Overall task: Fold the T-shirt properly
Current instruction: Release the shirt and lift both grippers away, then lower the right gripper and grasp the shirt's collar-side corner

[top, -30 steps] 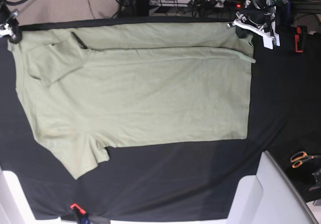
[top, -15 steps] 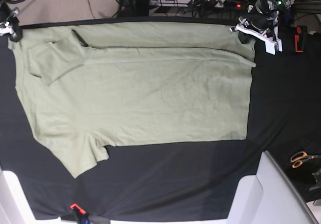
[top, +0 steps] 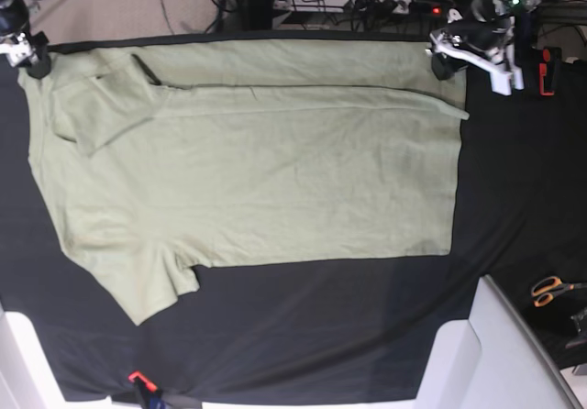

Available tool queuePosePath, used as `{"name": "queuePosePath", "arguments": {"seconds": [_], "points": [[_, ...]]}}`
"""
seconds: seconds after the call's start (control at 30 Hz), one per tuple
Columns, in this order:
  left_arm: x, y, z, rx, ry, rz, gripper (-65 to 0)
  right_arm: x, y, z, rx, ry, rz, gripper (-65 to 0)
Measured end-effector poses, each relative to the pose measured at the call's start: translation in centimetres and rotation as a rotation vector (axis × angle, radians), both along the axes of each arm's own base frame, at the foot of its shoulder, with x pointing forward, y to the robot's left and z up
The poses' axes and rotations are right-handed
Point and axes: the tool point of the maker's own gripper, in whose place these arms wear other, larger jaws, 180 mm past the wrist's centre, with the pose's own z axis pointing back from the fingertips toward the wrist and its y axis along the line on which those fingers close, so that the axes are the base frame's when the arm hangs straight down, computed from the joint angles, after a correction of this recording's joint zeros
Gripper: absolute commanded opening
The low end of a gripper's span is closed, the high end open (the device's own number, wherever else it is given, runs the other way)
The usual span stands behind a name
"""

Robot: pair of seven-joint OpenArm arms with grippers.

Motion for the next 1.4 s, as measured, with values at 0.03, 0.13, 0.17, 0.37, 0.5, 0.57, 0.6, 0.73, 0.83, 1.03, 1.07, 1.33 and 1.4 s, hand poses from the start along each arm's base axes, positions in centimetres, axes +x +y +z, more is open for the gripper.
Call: {"name": "queuePosePath", "arguments": {"seconds": [0.03, 0.13, 0.17, 0.37, 0.5, 0.57, 0.6, 0.73, 0.83, 1.03, 1.07, 1.33, 1.4], "points": [[-0.2, 0.6, 0.1, 0.01, 0.0, 0.014, -14.3, 0.3, -0.2, 0.6, -0.021, -0.008, 0.008, -22.5], [-0.5, 2.2, 0.5, 0.033, -0.003, 0.052, -5.3, 2.0, -1.5, 3.0, -0.092, -0.074, 0.01, -22.5], [-0.3, 2.9, 0.8, 0.04, -0.012, 0.074, -4.1, 2.4, -1.9, 3.5, -0.107, -0.083, 0.005, -22.5], [1.0, 11.3, 5.3, 0.18, -0.12, 0.237, -3.9, 6.7, -6.1, 6.4, -0.202, -0.083, 0.018, -22.5], [2.0, 14.8, 8.0, 0.266, -0.156, 0.23, -3.9, 14.3, -7.0, 7.5, -0.277, -0.117, 0.144, -21.8], [2.1, 14.9, 8.2, 0.268, -0.16, 0.219, -4.1, 17.6, -5.7, 5.7, -0.289, -0.107, 0.247, -21.8], [1.9, 14.8, 8.1, 0.266, -0.154, 0.217, -4.1, 18.9, -4.8, 4.6, -0.295, -0.096, 0.311, -21.8], [1.5, 14.8, 7.9, 0.263, -0.142, 0.222, -4.1, 23.1, -1.9, 1.1, -0.264, -0.12, 0.394, -21.8], [0.7, 14.7, 7.5, 0.263, -0.123, 0.216, -4.1, 24.8, -0.8, -0.1, -0.243, -0.165, 0.367, -21.6], [0.5, 14.8, 7.4, 0.262, -0.117, 0.222, -4.1, 25.0, -0.3, -1.5, -0.196, -0.161, 0.314, -22.1], [0.5, 14.7, 7.4, 0.262, -0.117, 0.22, -4.1, 25.1, -0.2, -1.4, -0.202, -0.17, 0.313, -22.2], [0.4, 14.7, 7.3, 0.261, -0.114, 0.221, -4.1, 24.3, 0.0, -2.2, -0.192, -0.144, 0.318, -65.0], [0.4, 14.6, 7.2, 0.259, -0.115, 0.224, -4.1, 24.2, 0.0, -2.3, -0.194, -0.139, 0.316, -62.4]]}}
